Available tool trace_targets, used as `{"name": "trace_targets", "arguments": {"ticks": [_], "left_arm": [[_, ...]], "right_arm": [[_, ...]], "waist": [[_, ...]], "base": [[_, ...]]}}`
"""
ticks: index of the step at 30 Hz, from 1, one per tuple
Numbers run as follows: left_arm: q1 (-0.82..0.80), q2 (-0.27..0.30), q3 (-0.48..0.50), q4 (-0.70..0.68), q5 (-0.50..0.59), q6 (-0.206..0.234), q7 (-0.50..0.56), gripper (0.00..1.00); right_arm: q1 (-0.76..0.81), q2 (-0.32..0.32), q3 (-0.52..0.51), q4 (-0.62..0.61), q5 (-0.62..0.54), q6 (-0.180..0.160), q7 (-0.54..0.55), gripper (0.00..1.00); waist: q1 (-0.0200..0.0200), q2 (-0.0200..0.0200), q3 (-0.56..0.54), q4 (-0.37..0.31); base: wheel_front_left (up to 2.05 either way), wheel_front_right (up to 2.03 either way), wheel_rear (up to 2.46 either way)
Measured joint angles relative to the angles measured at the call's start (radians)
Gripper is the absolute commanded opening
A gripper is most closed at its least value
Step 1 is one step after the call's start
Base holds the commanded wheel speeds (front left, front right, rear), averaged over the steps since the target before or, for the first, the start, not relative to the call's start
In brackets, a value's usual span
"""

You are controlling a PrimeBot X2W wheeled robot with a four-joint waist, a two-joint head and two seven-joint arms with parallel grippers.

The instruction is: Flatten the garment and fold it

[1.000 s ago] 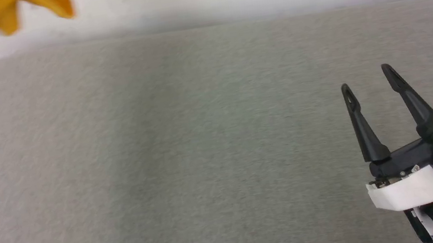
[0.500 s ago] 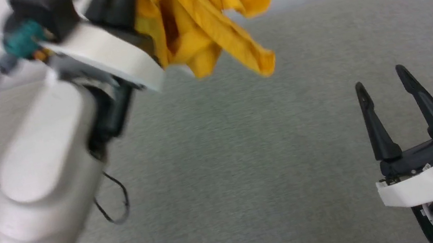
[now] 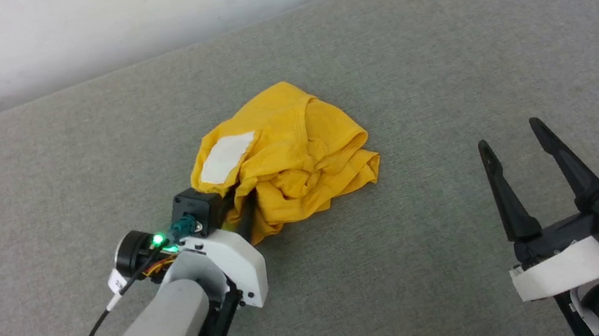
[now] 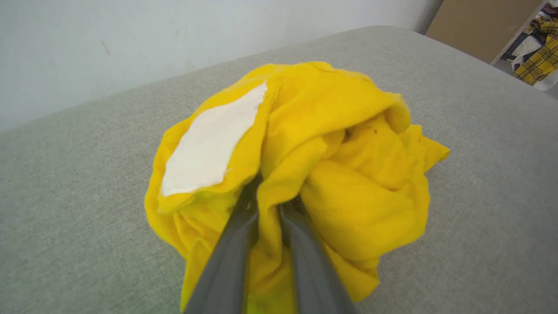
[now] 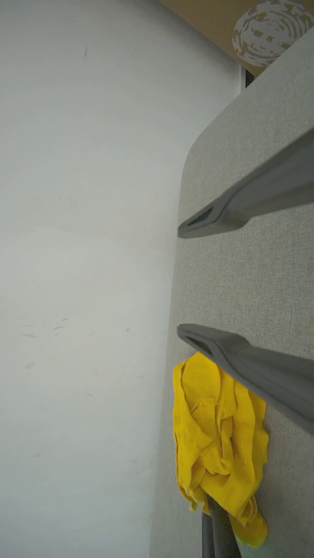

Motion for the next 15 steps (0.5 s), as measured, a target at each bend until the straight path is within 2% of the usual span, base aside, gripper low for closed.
{"name": "trace_targets", "arguments": {"ticks": [3, 9, 12, 15], "left_arm": [[0.000, -0.018, -0.004, 0.027, 0.003, -0.017, -0.033, 1.00], [0.000, -0.017, 0.028, -0.014, 0.026, -0.016, -0.075, 1.00], [0.007, 0.003, 0.074, -0.089, 0.049, 0.008, -0.082, 1.00], [0.048, 0.038, 0.159, -0.206, 0.085, 0.048, -0.084, 1.00]], "right_arm": [[0.000, 0.000, 0.000, 0.021, 0.000, 0.000, 0.000, 1.00], [0.010, 0.000, -0.003, 0.049, -0.012, 0.000, 0.000, 1.00], [0.030, 0.000, -0.011, 0.058, -0.021, 0.000, 0.000, 1.00], [0.048, 0.000, -0.018, 0.067, -0.030, 0.000, 0.000, 1.00]], "waist": [[-0.0001, 0.0000, -0.001, 0.012], [-0.0001, 0.0000, -0.041, 0.046], [-0.0002, 0.0000, -0.071, 0.072], [-0.0002, 0.0000, -0.100, 0.103]], "base": [[0.00, 0.00, 0.00], [0.00, 0.00, 0.00], [0.00, 0.00, 0.00], [0.00, 0.00, 0.00]]}}
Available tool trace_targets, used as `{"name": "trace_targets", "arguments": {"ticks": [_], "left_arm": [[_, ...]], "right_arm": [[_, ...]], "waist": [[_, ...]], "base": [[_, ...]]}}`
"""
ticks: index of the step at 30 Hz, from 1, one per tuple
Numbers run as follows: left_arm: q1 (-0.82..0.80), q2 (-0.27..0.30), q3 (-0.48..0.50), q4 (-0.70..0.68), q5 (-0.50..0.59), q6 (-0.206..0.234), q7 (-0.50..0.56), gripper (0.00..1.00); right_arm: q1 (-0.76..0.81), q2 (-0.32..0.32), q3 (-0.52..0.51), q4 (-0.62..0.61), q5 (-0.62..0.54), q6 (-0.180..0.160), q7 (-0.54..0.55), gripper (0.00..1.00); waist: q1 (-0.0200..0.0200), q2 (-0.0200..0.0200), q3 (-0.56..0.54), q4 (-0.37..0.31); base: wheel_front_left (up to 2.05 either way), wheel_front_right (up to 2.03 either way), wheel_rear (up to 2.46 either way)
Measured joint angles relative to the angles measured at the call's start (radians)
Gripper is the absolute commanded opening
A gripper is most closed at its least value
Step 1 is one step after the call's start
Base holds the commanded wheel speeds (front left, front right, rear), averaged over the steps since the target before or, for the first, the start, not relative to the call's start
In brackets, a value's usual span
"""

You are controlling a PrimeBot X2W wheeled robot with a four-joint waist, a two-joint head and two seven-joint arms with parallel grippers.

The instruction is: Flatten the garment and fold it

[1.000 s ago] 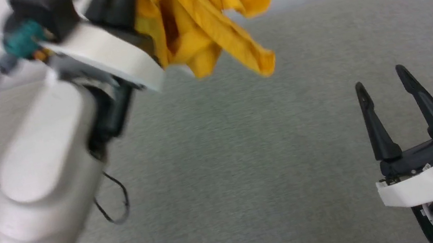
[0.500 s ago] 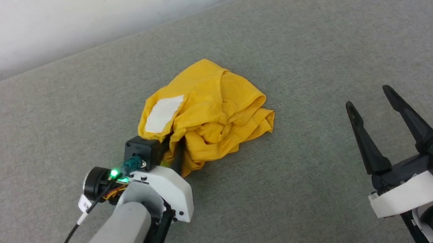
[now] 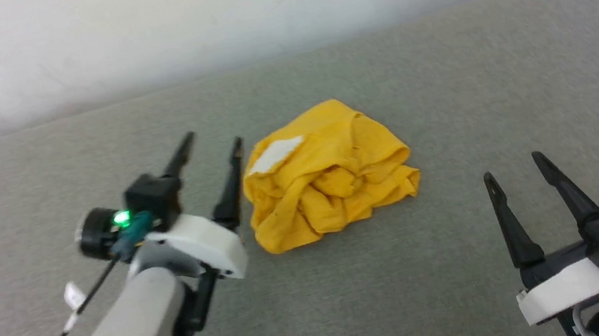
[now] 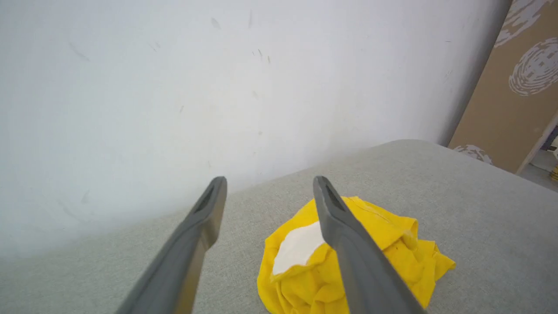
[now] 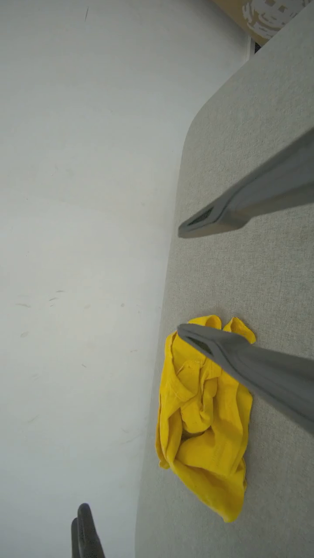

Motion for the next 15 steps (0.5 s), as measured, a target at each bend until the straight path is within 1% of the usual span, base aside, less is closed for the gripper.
{"name": "trace_targets", "arguments": {"ticks": [4, 8, 10, 12, 15], "left_arm": [[0.104, 0.052, 0.101, -0.129, 0.053, 0.049, 0.000, 1.00], [0.231, 0.081, 0.185, -0.224, 0.095, 0.084, 0.000, 1.00], [0.299, 0.077, 0.225, -0.261, 0.105, 0.100, 0.000, 1.00], [0.370, 0.059, 0.265, -0.283, 0.105, 0.111, 0.000, 1.00], [0.460, 0.031, 0.302, -0.298, 0.134, 0.112, 0.000, 1.00]], "right_arm": [[0.015, 0.001, -0.008, 0.008, -0.001, 0.000, 0.000, 1.00], [0.023, 0.000, -0.019, 0.010, -0.002, 0.000, 0.000, 1.00], [0.033, 0.000, -0.019, 0.010, -0.002, 0.000, 0.000, 1.00], [0.040, 0.000, -0.017, 0.012, 0.000, 0.000, 0.000, 1.00], [0.043, 0.000, -0.004, 0.022, 0.007, 0.000, 0.000, 1.00]], "waist": [[-0.0001, 0.0000, -0.036, 0.043], [-0.0001, 0.0000, -0.065, 0.082], [-0.0001, 0.0000, -0.078, 0.099], [-0.0001, 0.0000, -0.089, 0.113], [-0.0001, 0.0000, -0.103, 0.128]], "base": [[0.00, 0.00, 0.00], [0.00, 0.00, 0.00], [0.00, 0.00, 0.00], [0.00, 0.00, 0.00], [0.00, 0.00, 0.00]]}}
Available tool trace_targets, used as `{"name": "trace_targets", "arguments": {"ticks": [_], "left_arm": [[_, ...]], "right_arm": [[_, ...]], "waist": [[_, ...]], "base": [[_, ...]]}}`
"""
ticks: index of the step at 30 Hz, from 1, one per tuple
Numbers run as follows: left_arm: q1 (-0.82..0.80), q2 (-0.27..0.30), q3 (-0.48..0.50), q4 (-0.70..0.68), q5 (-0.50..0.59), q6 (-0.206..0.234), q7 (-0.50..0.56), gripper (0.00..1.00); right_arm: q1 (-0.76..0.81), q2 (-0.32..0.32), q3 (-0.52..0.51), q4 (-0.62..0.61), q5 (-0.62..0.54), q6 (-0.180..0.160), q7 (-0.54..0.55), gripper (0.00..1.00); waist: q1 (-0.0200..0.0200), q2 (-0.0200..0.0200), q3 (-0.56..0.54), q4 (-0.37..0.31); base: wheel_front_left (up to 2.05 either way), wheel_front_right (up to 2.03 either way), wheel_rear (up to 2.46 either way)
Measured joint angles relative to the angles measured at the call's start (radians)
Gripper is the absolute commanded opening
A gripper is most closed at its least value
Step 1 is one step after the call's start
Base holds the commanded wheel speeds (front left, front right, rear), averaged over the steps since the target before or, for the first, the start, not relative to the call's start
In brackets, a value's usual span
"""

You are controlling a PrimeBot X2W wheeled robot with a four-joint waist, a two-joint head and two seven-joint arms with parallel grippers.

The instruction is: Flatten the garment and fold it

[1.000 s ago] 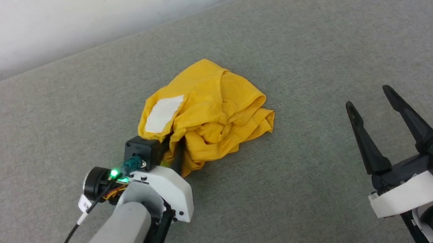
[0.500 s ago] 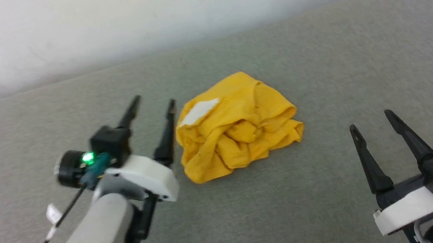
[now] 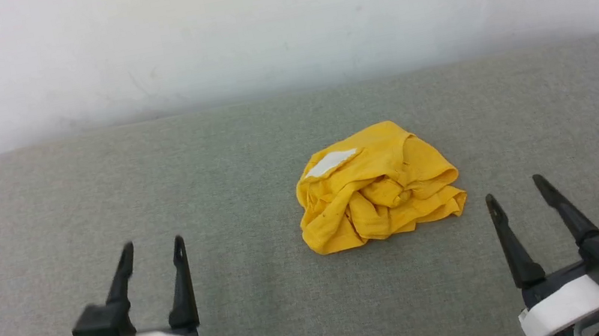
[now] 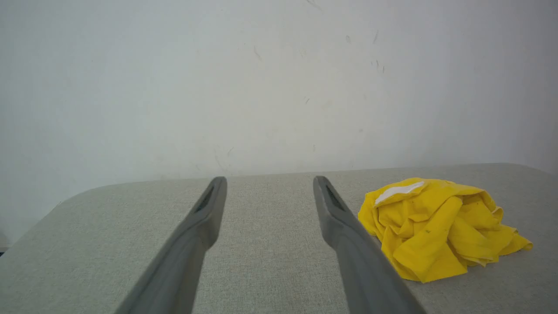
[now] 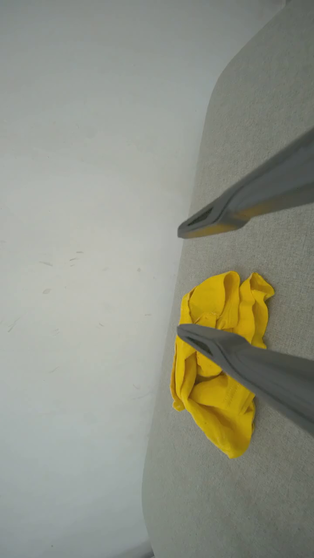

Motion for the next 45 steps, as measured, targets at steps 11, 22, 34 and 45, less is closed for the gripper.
{"name": "trace_targets", "arguments": {"ticks": [11, 22, 34, 45], "left_arm": [[0.153, -0.119, 0.098, -0.052, 0.139, -0.019, 0.000, 1.00], [0.102, -0.141, 0.084, 0.007, 0.173, -0.132, 0.067, 1.00], [-0.254, -0.155, -0.055, 0.093, 0.164, -0.258, 0.559, 1.00], [-0.457, -0.155, -0.086, 0.273, 0.151, -0.306, 0.782, 1.00]], "right_arm": [[0.010, 0.000, 0.018, 0.007, 0.035, 0.000, 0.000, 1.00], [0.004, 0.000, 0.040, -0.012, 0.022, 0.000, 0.000, 1.00], [-0.062, 0.000, 0.067, -0.018, 0.019, 0.000, 0.000, 1.00], [-0.094, 0.000, 0.086, -0.018, 0.040, 0.000, 0.000, 1.00]], "waist": [[0.0001, 0.0001, -0.009, 0.004], [0.0002, 0.0000, 0.037, -0.020], [0.0004, 0.0000, 0.170, -0.082], [0.0005, 0.0001, 0.268, -0.180]], "base": [[0.00, 0.00, 0.00], [0.00, 0.00, 0.00], [0.00, 0.00, 0.00], [0.00, 0.00, 0.00]]}}
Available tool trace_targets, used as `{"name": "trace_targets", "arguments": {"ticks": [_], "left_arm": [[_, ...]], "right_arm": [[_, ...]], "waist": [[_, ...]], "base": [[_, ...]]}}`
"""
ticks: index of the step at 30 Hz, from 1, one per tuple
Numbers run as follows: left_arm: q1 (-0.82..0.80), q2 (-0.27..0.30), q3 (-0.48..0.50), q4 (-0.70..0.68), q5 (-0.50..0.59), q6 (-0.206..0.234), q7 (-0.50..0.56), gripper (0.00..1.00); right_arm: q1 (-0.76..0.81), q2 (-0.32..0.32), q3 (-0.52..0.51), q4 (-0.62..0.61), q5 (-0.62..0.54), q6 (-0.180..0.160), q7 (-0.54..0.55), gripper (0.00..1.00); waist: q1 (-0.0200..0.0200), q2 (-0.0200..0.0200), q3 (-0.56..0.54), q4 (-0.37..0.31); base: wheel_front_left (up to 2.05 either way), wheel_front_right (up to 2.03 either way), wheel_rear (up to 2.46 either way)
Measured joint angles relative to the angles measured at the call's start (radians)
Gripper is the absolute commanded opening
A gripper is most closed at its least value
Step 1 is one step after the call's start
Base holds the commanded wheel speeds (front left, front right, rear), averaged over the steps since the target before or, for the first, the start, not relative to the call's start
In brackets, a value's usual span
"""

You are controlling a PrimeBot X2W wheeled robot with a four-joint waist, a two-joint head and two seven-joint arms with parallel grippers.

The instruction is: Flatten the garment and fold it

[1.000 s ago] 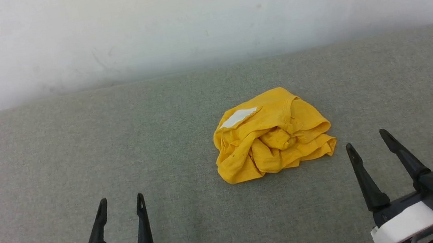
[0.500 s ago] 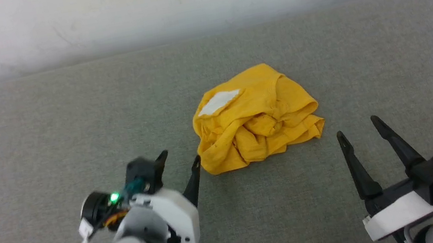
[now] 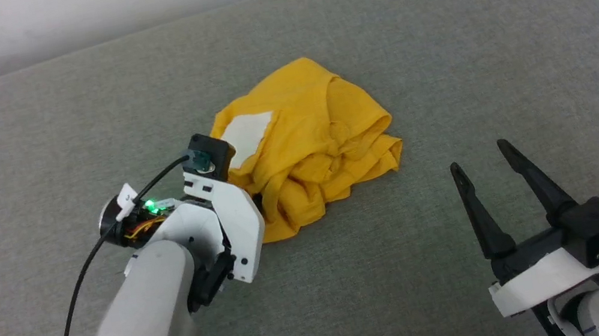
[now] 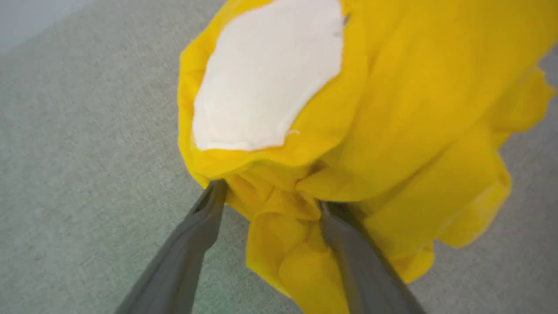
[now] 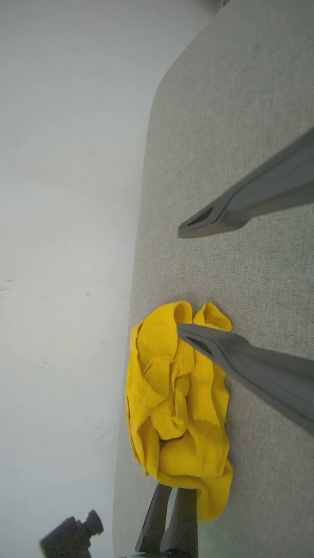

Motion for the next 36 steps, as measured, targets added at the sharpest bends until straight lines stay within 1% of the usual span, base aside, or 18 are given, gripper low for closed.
{"name": "trace_targets", "arguments": {"ticks": [1, 2, 3, 5, 8, 11, 14, 17, 22, 25, 27, 29, 30, 31, 33, 36], "left_arm": [[-0.003, -0.001, -0.006, 0.016, -0.009, -0.007, 0.021, 0.60], [-0.007, 0.000, -0.005, 0.020, -0.016, -0.013, 0.029, 0.05], [-0.016, 0.000, -0.007, 0.022, -0.021, -0.015, 0.035, 0.00], [-0.023, 0.001, -0.008, 0.019, -0.027, -0.023, 0.021, 0.00], [-0.014, 0.002, -0.005, 0.011, -0.026, -0.018, -0.039, 0.00], [0.022, 0.009, 0.021, -0.024, -0.025, 0.014, -0.130, 0.00], [0.059, 0.026, 0.063, -0.096, -0.024, 0.055, -0.236, 0.00], [0.111, 0.045, 0.105, -0.175, -0.026, 0.088, -0.309, 0.00], [0.259, 0.090, 0.144, -0.292, -0.033, 0.131, -0.363, 0.00], [0.358, 0.103, 0.149, -0.326, -0.033, 0.158, -0.380, 0.00], [0.416, 0.109, 0.129, -0.317, -0.032, 0.165, -0.359, 0.00], [0.464, 0.105, 0.089, -0.291, -0.035, 0.158, -0.319, 0.00], [0.482, 0.095, 0.074, -0.280, -0.040, 0.155, -0.311, 0.39], [0.492, 0.085, 0.061, -0.269, -0.041, 0.155, -0.309, 1.00], [0.495, 0.074, 0.054, -0.245, -0.040, 0.153, -0.333, 1.00], [0.492, 0.060, 0.065, -0.233, -0.039, 0.155, -0.413, 1.00]], "right_arm": [[-0.002, 0.000, 0.000, 0.000, 0.000, 0.000, 0.000, 1.00], [-0.002, 0.000, 0.000, 0.000, 0.000, 0.000, 0.000, 1.00], [-0.002, 0.000, 0.000, 0.000, 0.002, 0.000, 0.000, 1.00], [-0.001, 0.000, -0.004, 0.001, 0.005, 0.000, 0.000, 1.00], [-0.001, -0.001, -0.012, 0.007, 0.007, 0.000, 0.000, 1.00], [-0.001, 0.000, -0.013, 0.013, 0.005, 0.000, 0.000, 1.00], [0.004, 0.000, -0.026, 0.016, -0.005, 0.000, 0.000, 1.00], [0.015, -0.001, -0.039, 0.026, -0.017, 0.000, 0.000, 1.00], [0.029, 0.000, -0.038, 0.040, -0.026, 0.000, 0.000, 1.00], [0.036, 0.000, -0.038, 0.049, -0.030, 0.000, 0.000, 1.00], [0.041, 0.000, -0.037, 0.057, -0.031, 0.000, 0.000, 1.00], [0.043, 0.000, -0.035, 0.066, -0.035, 0.000, 0.000, 1.00], [0.043, 0.000, -0.032, 0.070, -0.038, 0.000, 0.000, 1.00], [0.043, 0.000, -0.030, 0.074, -0.039, 0.000, 0.000, 1.00], [0.043, 0.000, -0.029, 0.081, -0.042, 0.000, 0.000, 1.00], [0.044, 0.000, -0.029, 0.082, -0.048, 0.000, 0.002, 1.00]], "waist": [[-0.0001, 0.0000, 0.007, -0.007], [-0.0002, 0.0000, 0.013, -0.013], [-0.0004, 0.0000, 0.018, -0.019], [-0.0002, 0.0000, 0.028, -0.025], [-0.0002, 0.0000, 0.028, -0.022], [-0.0001, 0.0000, 0.015, -0.014], [-0.0003, 0.0000, -0.005, 0.003], [-0.0003, -0.0001, -0.029, 0.031], [-0.0004, 0.0000, -0.074, 0.088], [-0.0005, 0.0000, -0.097, 0.120], [-0.0005, 0.0000, -0.110, 0.139], [-0.0005, 0.0000, -0.123, 0.156], [-0.0005, 0.0000, -0.129, 0.162], [-0.0005, 0.0000, -0.135, 0.168], [-0.0005, 0.0000, -0.146, 0.178], [-0.0005, 0.0000, -0.159, 0.195]], "base": [[0.00, 0.00, 0.00], [0.00, 0.00, 0.00], [0.00, 0.00, 0.00], [0.00, 0.00, 0.00], [0.00, 0.00, 0.00], [0.00, 0.00, 0.00], [0.00, 0.00, 0.00], [0.00, 0.00, 0.00], [0.00, 0.00, 0.00], [0.00, 0.00, 0.00], [0.00, 0.00, 0.00], [0.00, 0.00, 0.00], [0.00, 0.00, 0.00], [0.00, 0.00, 0.00], [0.00, 0.00, 0.00], [0.00, 0.00, 0.00]]}}
